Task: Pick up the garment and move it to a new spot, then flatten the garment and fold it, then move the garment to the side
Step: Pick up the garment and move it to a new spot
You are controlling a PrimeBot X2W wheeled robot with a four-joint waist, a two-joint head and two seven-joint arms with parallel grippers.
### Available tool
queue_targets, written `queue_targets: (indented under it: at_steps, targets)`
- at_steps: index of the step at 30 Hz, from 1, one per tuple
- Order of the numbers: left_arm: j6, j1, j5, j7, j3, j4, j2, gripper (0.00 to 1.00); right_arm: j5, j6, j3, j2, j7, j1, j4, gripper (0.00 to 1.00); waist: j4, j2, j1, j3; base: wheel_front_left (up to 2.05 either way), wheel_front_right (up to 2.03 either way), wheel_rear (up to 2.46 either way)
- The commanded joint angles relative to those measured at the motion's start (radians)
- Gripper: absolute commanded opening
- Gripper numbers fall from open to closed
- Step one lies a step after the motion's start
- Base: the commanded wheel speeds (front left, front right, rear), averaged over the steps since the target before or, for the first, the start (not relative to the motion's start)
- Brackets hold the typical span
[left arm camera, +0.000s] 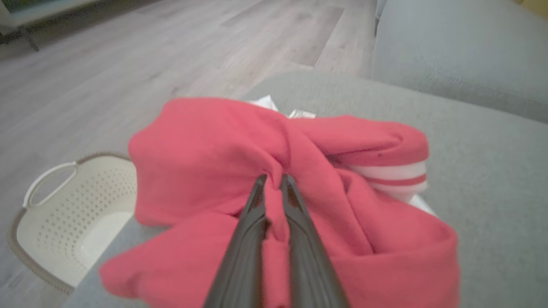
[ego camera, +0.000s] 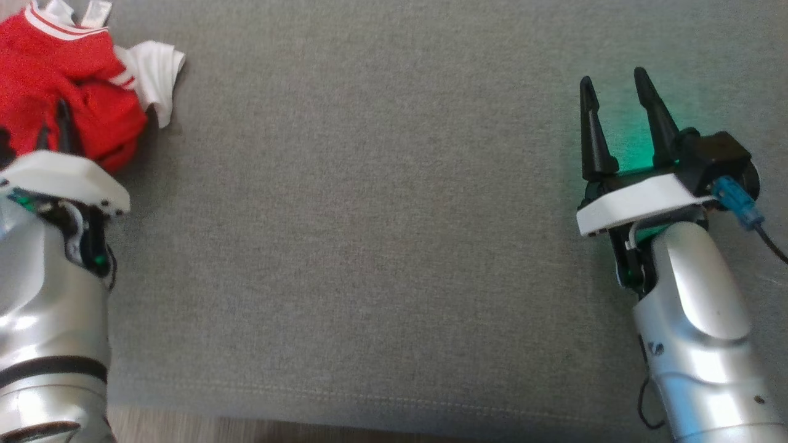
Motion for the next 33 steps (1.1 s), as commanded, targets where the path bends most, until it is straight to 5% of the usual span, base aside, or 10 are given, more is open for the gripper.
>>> queue_targets:
  at_steps: [1,15,24,33]
  targets:
    - [0.011,-0.002,0.027,-0.005,0.006,-0.075,0.064,0.00,0.021,-0.001,0.028,0.006,-0.006,0.027,-0.023,1.00,-0.020,0.0000,-0.0001,-0.038,0.00,0.00,0.00]
    - [-0.020,0.009,0.068,-0.005,-0.111,-0.321,-0.012,0.00,0.125,-0.001,0.063,0.006,-0.006,0.081,-0.028,1.00,-0.185,0.0000,-0.0001,-0.134,0.00,0.00,0.00]
    - [-0.026,0.023,0.034,-0.005,-0.307,-0.402,-0.118,0.00,0.192,-0.001,0.086,0.006,-0.006,0.090,-0.055,1.00,-0.333,0.0000,-0.0001,-0.142,0.00,0.00,0.00]
    - [-0.026,0.066,-0.035,-0.005,-0.477,-0.381,-0.142,0.00,0.218,-0.001,0.074,0.006,-0.006,0.102,-0.071,1.00,-0.403,0.0000,-0.0001,-0.125,0.00,0.00,0.00]
